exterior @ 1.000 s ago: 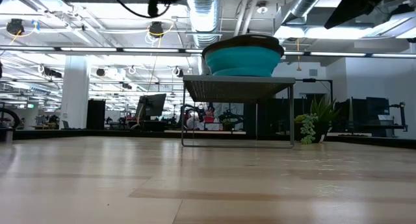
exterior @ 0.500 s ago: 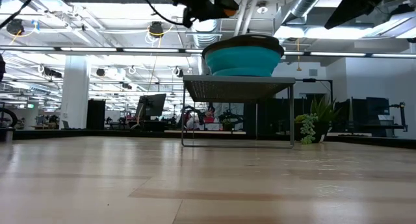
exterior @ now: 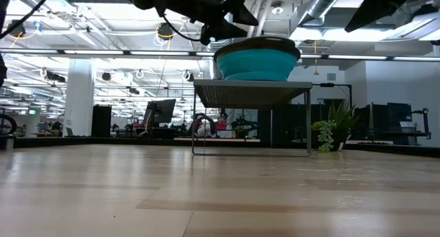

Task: Pick & Place Fruit
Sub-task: Put the left peach into the strainer bowl

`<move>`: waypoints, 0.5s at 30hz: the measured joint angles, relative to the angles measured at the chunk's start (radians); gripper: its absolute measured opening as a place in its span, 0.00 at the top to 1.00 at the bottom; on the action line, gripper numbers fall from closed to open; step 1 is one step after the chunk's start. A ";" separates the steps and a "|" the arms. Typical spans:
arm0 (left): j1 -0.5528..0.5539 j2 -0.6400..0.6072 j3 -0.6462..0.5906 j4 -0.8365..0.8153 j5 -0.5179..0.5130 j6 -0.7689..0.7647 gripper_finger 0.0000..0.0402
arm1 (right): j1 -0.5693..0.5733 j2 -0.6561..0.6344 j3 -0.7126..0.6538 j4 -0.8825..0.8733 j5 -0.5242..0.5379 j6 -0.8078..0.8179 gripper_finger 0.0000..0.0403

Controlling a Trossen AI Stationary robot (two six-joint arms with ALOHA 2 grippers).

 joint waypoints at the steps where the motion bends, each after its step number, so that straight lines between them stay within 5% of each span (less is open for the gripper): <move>1: 0.000 0.000 0.000 0.003 0.000 -0.003 0.44 | 0.000 0.000 0.000 -0.005 0.000 0.000 1.00; 7: -0.017 -0.035 -0.005 -0.002 -0.007 -0.008 0.38 | 0.000 0.000 0.000 -0.017 0.000 0.000 1.00; 15: -0.129 -0.110 -0.004 -0.074 0.009 -0.008 0.51 | 0.000 0.000 0.000 -0.020 0.000 0.000 1.00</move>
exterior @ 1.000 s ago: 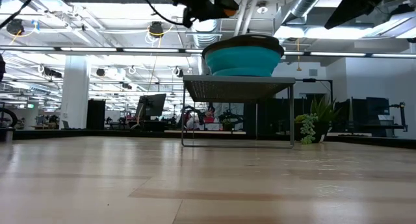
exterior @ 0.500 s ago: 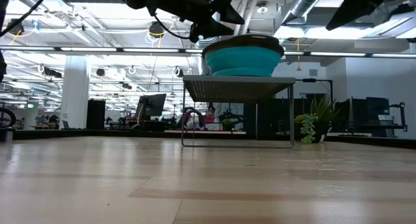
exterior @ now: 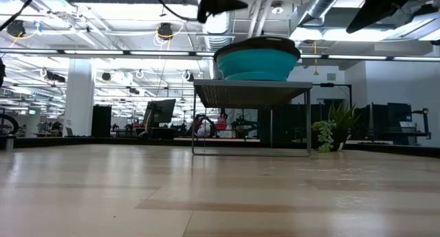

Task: Pick & Place Fruit
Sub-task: Put the left peach into the strainer bowl

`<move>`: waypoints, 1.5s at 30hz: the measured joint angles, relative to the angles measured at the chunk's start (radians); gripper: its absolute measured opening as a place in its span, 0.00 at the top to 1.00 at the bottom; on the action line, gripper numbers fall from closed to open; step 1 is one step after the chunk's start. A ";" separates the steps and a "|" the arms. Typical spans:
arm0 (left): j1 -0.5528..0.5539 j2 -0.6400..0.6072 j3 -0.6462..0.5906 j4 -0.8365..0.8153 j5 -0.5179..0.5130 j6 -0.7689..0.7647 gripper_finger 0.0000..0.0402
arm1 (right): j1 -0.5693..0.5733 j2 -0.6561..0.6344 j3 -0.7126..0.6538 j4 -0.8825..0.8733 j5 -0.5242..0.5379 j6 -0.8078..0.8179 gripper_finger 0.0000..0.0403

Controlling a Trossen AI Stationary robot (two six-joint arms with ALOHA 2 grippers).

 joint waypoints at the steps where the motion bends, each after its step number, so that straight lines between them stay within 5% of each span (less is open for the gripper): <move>1: -0.018 -0.011 0.000 -0.013 0.000 0.000 0.53 | 0.000 0.000 0.000 0.000 0.000 0.000 1.00; 15: -0.201 -0.120 0.000 -0.038 0.000 0.003 0.67 | 0.000 0.000 0.000 0.003 -0.006 0.000 1.00; 22: -0.260 -0.170 0.000 -0.037 0.000 -0.051 0.70 | 0.000 0.000 0.000 0.005 -0.129 0.000 1.00; 33: -0.442 -0.187 0.000 -0.101 0.048 -0.347 0.76 | 0.001 0.000 0.000 0.007 -0.167 0.000 1.00; 45: -0.807 -0.140 0.000 -0.129 -0.405 -0.708 0.93 | 0.001 0.000 0.000 0.005 -0.174 0.003 1.00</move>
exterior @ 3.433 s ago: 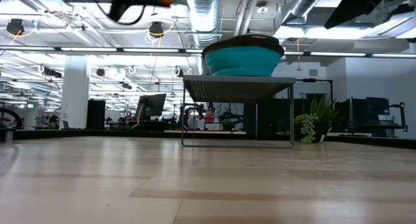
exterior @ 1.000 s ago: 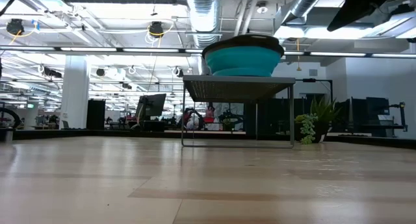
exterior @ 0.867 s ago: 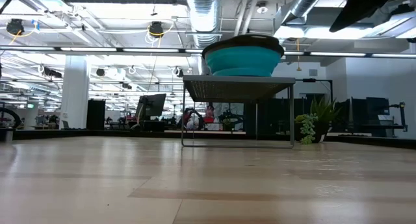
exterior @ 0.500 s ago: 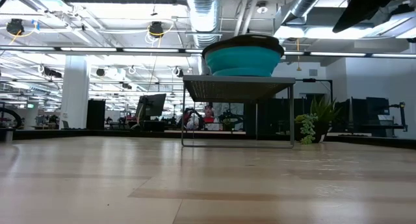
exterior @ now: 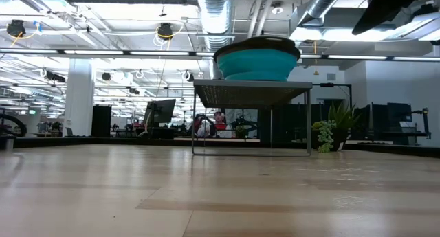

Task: Pick & Place Fruit
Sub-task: Put the left peach into the strainer bowl

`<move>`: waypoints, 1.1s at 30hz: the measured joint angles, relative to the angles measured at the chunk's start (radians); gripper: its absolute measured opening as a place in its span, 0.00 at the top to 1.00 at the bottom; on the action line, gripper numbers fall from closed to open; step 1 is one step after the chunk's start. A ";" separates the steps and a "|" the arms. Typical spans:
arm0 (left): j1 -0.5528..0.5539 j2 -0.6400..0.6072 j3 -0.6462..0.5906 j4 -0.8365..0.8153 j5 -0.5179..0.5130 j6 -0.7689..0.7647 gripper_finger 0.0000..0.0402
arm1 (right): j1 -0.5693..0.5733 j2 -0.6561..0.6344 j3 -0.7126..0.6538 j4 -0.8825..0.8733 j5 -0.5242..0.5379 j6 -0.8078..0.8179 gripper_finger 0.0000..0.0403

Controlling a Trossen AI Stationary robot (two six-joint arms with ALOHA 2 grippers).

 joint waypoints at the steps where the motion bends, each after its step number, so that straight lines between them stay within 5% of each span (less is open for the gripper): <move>1: -0.027 0.002 0.000 -0.002 -0.046 -0.049 0.95 | 0.000 0.000 0.000 0.000 -0.010 0.006 1.00; 11: -0.198 0.002 0.000 -0.018 -0.376 -0.203 1.00 | 0.000 0.000 0.000 -0.001 -0.038 0.027 1.00; 17: -0.196 0.002 0.000 -0.136 -0.380 -0.230 1.00 | 0.000 0.000 0.000 -0.001 -0.038 0.027 1.00; 24: -0.185 0.007 0.000 -0.533 -0.163 -0.555 1.00 | 0.000 0.000 0.000 -0.001 -0.038 0.026 1.00; 29: -0.158 0.069 0.000 -0.837 0.205 -0.830 1.00 | 0.000 0.000 0.000 -0.001 -0.038 0.048 1.00; 33: -0.150 0.153 -0.001 -0.959 0.461 -0.886 1.00 | 0.000 0.000 0.000 -0.001 -0.038 0.050 1.00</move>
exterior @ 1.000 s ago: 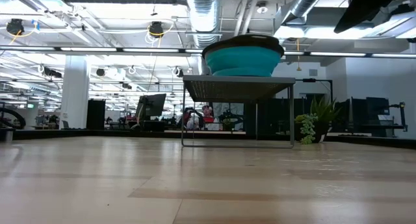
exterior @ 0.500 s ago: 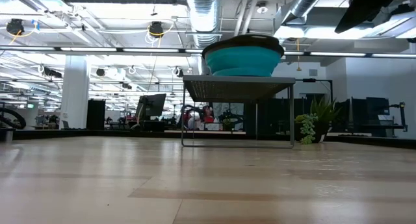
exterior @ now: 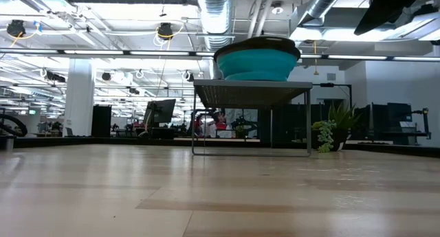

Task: Pick & Place Fruit
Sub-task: Put the left peach into the strainer bowl

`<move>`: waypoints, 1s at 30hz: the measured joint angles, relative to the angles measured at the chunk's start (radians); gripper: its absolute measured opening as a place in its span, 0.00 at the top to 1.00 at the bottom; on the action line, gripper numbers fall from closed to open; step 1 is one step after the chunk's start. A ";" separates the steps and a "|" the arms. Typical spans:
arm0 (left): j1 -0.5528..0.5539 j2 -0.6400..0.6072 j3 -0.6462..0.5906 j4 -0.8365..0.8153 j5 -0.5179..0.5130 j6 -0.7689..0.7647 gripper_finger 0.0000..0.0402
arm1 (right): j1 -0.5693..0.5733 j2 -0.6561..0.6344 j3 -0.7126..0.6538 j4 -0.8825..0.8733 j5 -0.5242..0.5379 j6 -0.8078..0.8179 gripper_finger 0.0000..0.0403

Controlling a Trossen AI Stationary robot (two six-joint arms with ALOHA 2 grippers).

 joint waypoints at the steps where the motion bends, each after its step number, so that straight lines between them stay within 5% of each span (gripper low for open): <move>1: 0.000 0.016 0.001 -0.004 0.028 0.000 1.00 | 0.000 0.000 0.000 0.000 0.000 0.000 1.00; 13: -0.010 0.058 0.001 -0.250 0.060 -0.010 1.00 | -0.001 0.000 0.000 0.000 0.000 0.000 1.00; 30: -0.010 0.058 0.001 -0.263 0.036 -0.007 0.99 | -0.001 0.000 0.000 0.000 0.003 0.000 1.00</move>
